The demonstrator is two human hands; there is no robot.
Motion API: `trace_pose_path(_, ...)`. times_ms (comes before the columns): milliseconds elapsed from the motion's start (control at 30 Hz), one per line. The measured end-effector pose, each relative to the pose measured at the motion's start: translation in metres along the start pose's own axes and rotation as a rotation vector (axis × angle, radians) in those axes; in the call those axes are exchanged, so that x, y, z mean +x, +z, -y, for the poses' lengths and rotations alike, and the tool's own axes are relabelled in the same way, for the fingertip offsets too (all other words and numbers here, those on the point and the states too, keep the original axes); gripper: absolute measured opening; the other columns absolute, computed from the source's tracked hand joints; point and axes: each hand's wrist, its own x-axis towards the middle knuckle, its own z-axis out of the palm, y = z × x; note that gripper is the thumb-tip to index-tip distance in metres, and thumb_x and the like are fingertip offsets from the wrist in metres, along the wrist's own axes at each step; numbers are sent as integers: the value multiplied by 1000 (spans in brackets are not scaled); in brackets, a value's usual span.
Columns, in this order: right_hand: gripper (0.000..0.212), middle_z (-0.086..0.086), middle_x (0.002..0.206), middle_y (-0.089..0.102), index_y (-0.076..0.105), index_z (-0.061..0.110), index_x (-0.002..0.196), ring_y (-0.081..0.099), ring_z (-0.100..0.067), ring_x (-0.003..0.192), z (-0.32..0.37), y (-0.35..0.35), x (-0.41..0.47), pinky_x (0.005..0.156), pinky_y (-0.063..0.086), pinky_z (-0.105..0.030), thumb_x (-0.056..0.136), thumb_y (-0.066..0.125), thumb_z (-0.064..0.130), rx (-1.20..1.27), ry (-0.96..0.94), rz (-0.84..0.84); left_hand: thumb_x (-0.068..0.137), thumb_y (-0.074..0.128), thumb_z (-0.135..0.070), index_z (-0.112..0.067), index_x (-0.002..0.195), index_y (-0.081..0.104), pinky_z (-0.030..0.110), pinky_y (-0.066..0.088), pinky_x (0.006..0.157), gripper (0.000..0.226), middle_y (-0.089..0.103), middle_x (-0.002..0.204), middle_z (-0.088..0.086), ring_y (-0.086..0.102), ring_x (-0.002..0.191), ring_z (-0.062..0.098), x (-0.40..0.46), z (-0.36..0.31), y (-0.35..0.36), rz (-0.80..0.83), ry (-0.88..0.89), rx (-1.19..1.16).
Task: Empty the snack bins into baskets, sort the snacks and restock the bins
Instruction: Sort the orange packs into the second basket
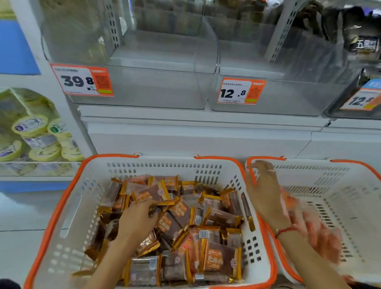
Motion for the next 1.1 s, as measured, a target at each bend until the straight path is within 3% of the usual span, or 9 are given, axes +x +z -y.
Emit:
trace_pose_path(67,19,-3,120,57,60,20,114,61,-14,84,34,42,-4,84,52,-37,96,54,25,-21,-183,261,87,64,-15,-19,123,64,43,47,97,36,61,130,2,54,120,27,-4,8,-10,-255,-62,-29)
trace_pose_path(233,44,0,136,51,47,19,138,43,-19,129,110,133,-23,109,37,-35,99,46,41,-92,-542,694,75,70,2,-3,135,50,54,33,105,63,48,142,20,44,129,41,-6,54,-48,-690,-284,59)
trace_pose_path(367,70,-1,152,34,30,22,149,29,-24,141,147,199,-24,115,26,-40,92,49,58,-136,-651,798,88,63,-11,-4,143,42,56,33,104,59,48,142,21,45,128,42,-6,98,-60,-631,-446,95)
trace_pose_path(467,80,-7,158,24,18,16,153,19,-27,146,158,235,-28,119,12,-42,93,48,58,-267,-743,770,94,54,-14,-7,143,45,51,50,79,50,57,132,19,59,106,43,-10,108,-51,-535,-451,123)
trace_pose_path(567,74,-8,154,34,31,20,150,29,-29,143,148,250,-34,118,17,-46,92,38,66,-331,-788,688,92,53,-9,-8,141,46,43,51,62,50,62,120,17,61,91,39,-10,108,-46,-533,-453,190)
trace_pose_path(767,54,2,155,28,39,42,137,17,-24,147,91,205,-49,106,27,-63,83,36,48,-371,-903,869,83,61,-5,-6,140,46,44,49,69,59,62,115,18,60,91,37,-8,104,-45,-509,-496,221)
trace_pose_path(933,64,16,160,11,15,52,147,4,-13,148,69,152,-47,116,5,-55,88,28,70,-449,-797,1176,86,57,-8,-7,143,42,46,48,76,58,59,119,18,58,98,37,-10,103,-45,-492,-506,209)
trace_pose_path(1033,66,21,158,15,39,47,141,9,-13,147,66,127,-47,115,2,-55,85,28,79,-486,-731,1337,87,57,-9,-8,143,41,46,48,77,58,59,119,17,58,97,37,-10,102,-44,-502,-504,214)
trace_pose_path(1100,67,22,146,41,60,43,124,24,-10,140,69,122,-47,115,7,-53,85,18,78,-445,-614,1405,87,57,-9,-8,142,42,46,48,78,56,60,118,17,59,96,36,-9,101,-44,-527,-503,192)
